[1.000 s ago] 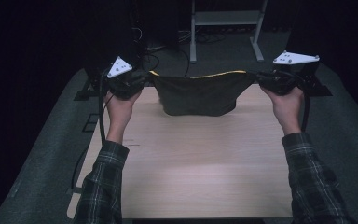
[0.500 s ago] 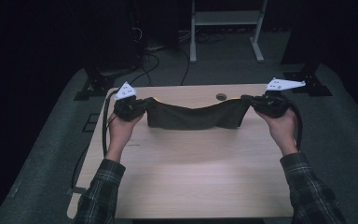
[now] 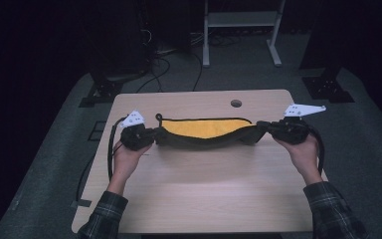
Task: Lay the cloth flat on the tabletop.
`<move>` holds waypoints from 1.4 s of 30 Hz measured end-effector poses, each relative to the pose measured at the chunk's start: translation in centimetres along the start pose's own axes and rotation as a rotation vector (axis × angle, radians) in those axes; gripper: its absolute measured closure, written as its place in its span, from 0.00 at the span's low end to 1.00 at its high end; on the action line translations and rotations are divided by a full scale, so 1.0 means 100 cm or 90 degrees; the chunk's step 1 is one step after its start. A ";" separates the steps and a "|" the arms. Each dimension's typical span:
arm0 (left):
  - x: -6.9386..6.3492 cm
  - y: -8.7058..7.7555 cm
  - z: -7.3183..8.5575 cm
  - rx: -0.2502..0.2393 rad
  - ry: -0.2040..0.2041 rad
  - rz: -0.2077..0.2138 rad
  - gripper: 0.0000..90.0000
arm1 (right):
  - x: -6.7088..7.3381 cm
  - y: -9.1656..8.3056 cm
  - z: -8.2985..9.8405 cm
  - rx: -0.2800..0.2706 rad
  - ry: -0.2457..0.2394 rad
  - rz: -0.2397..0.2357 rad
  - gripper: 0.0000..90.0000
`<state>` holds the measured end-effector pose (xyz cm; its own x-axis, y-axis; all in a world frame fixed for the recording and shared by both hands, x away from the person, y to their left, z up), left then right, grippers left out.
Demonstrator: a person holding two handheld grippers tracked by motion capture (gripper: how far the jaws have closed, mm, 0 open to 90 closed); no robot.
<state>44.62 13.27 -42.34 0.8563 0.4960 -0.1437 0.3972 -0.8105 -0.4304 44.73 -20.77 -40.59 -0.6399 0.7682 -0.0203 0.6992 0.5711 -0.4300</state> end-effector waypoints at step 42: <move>-0.088 -0.014 0.132 0.199 -0.007 0.106 0.95 | 0.073 -0.036 0.147 0.207 -0.050 -0.109 0.95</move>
<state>32.17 14.11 -52.25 0.8970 0.3691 -0.2434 0.1304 -0.7468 -0.6522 32.87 -21.42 -52.48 -0.7698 0.6382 0.0127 0.4507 0.5575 -0.6972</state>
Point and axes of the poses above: each handheld gripper's, and its own axes: y roughly forward along the jaws, z roughly out of its underside, x roughly to its left, the point moved 10 cm from there along y, roughly forward along the jaws, and after that the axes turned 11 degrees about z, right-handed, at the moved point
